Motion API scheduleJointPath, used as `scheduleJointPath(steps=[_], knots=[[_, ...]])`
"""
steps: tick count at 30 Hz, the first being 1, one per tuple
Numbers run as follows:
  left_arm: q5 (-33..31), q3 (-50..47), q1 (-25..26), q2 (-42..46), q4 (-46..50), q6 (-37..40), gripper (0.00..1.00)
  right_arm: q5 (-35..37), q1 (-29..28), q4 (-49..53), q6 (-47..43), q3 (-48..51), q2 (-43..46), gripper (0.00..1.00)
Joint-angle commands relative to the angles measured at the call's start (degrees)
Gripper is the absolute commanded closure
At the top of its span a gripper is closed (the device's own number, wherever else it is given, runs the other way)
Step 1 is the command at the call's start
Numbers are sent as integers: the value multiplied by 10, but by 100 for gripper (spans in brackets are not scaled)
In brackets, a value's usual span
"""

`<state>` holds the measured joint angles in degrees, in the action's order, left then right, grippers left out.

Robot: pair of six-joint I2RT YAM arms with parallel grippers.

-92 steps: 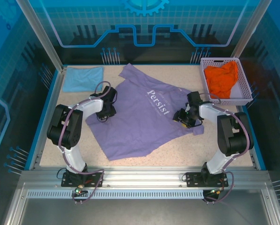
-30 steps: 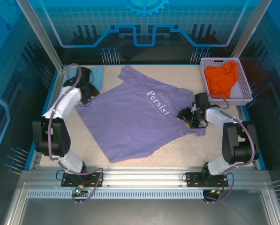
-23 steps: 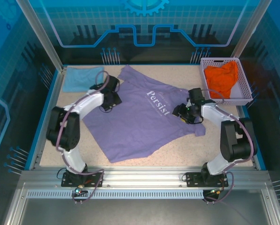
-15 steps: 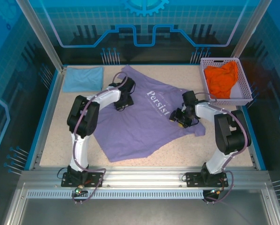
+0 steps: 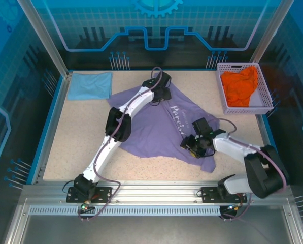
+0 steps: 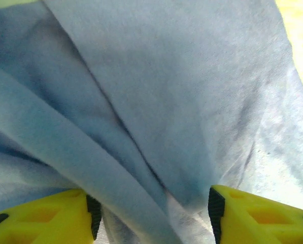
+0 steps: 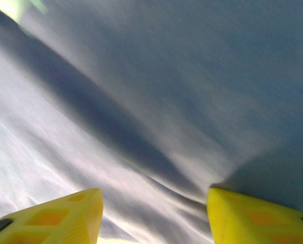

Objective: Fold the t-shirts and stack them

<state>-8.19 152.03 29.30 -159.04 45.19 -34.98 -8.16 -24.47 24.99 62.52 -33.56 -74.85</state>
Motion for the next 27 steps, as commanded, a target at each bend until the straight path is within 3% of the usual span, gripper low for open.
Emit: scheduleJointPath(steps=[1,5,8,12,15,22,27], knots=[[31,25,-5,-21,41,18,35,58,-13,70,57,0,52,37],[22,-33,-23,62,48,30,29,117,-10,107,-36,-90,61,33],[-2,-156,-36,177,29,34,29,143,-2,104,-124,-191,8,36],[-8,-423,-55,353,-92,4,29,150,15,115,-198,-335,-145,55],[-5,-565,-75,431,-151,-27,31,135,28,158,-240,-482,-292,69],[37,-711,-88,446,-201,-50,32,125,28,253,-301,-749,-540,67],[7,-773,-90,447,-208,-62,31,154,34,287,-328,-843,-628,59]])
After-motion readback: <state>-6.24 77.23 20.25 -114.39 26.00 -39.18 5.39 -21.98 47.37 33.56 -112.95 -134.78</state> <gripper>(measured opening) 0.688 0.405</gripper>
